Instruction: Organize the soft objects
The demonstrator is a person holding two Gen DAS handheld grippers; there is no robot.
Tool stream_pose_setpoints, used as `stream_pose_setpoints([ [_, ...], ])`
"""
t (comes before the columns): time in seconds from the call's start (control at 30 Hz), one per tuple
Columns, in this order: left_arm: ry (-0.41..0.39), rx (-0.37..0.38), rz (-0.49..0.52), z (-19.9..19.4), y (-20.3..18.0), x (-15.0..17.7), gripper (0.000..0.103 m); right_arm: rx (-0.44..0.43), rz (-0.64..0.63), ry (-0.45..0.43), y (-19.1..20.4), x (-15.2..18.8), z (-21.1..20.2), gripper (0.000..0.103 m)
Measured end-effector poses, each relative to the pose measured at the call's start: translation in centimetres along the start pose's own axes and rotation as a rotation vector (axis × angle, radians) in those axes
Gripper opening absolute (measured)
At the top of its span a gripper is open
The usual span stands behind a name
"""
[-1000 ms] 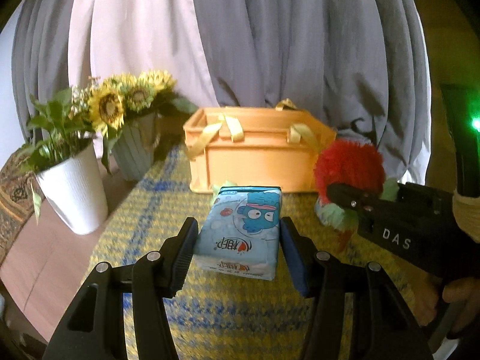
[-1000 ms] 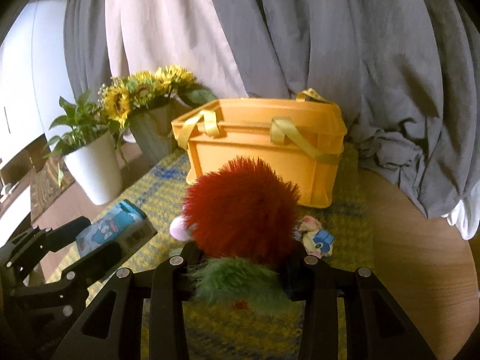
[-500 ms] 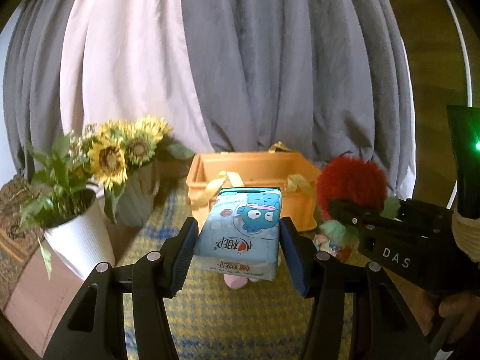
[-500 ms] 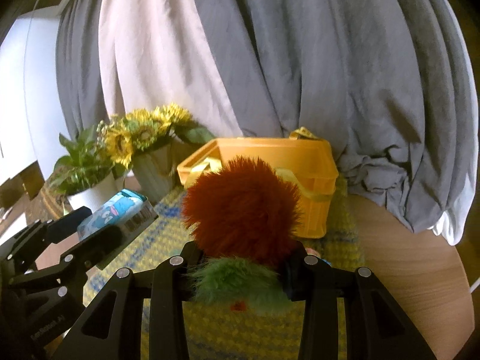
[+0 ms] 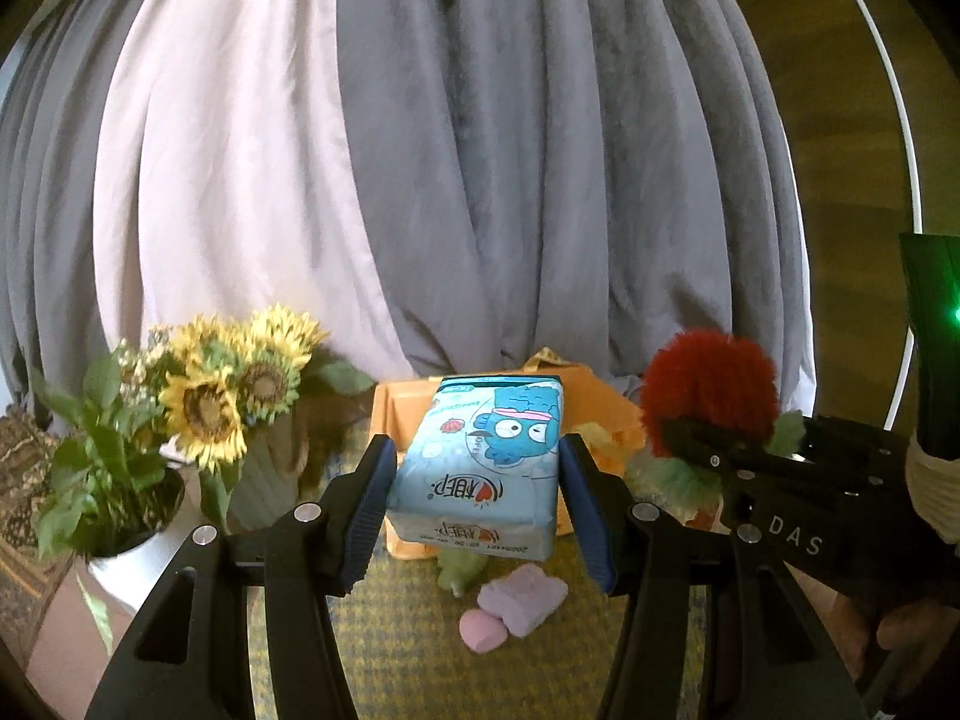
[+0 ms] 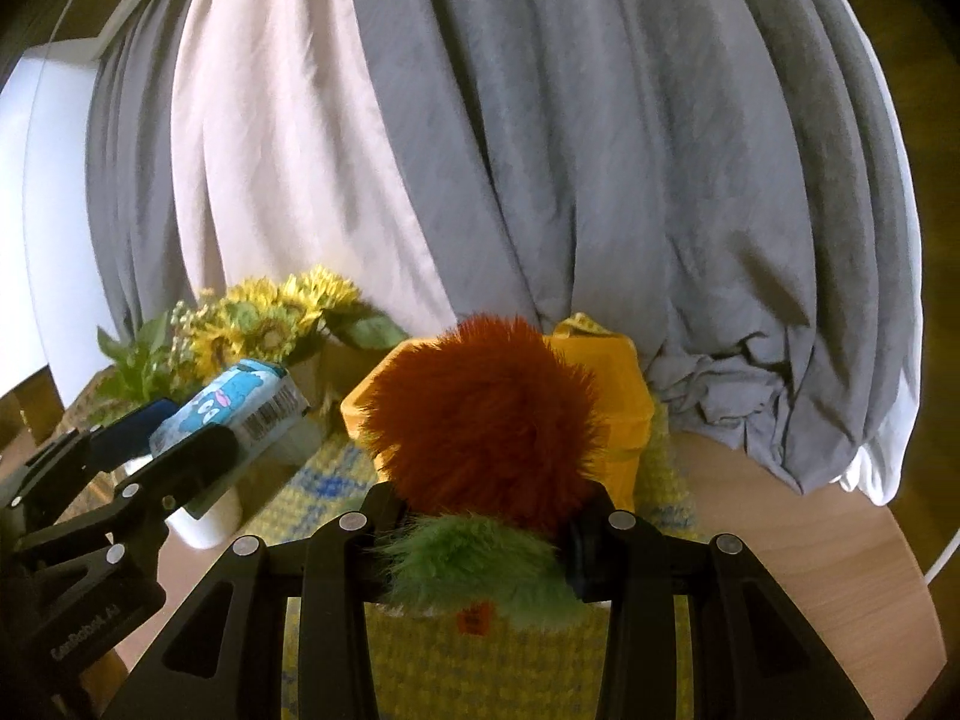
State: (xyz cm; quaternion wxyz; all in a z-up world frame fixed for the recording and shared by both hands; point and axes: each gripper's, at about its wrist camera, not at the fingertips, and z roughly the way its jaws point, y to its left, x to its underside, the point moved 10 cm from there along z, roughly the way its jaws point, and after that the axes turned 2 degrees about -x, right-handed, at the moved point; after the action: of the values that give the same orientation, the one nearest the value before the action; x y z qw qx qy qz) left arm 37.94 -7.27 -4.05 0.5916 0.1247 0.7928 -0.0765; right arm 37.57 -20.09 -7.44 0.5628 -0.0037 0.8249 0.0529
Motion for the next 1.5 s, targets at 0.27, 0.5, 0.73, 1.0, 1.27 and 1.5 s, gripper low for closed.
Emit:
stream_pose_setpoints([
  [0.27, -0.047, 0.021, 0.013, 1.5, 0.2, -2.2, 0.054, 0.031, 0.005, -0.043, -0.4, -1.9, 0.6, 0.039],
  [0.5, -0.065, 0.029, 0.019, 3.2, 0.4, -3.7, 0.054, 0.047, 0.0, -0.077, -0.8, -3.8, 1.7, 0.039],
  [0.73, -0.081, 0.03, 0.027, 5.5, 0.7, -5.1, 0.054, 0.047, -0.019, -0.098, -1.3, -5.5, 3.6, 0.039],
  [1.0, -0.084, 0.028, 0.035, 8.3, 0.7, -6.5, 0.054, 0.058, -0.021, -0.115, -2.2, -7.2, 5.9, 0.039],
  [1.27, -0.077, 0.006, 0.03, 11.2, 1.7, -6.9, 0.054, 0.061, 0.001, -0.105, -3.2, -8.5, 8.8, 0.039],
  [1.5, -0.07, -0.015, 0.034, 13.8, 2.5, -7.0, 0.054, 0.062, 0.007, -0.094, -3.8, -9.1, 11.6, 0.039],
])
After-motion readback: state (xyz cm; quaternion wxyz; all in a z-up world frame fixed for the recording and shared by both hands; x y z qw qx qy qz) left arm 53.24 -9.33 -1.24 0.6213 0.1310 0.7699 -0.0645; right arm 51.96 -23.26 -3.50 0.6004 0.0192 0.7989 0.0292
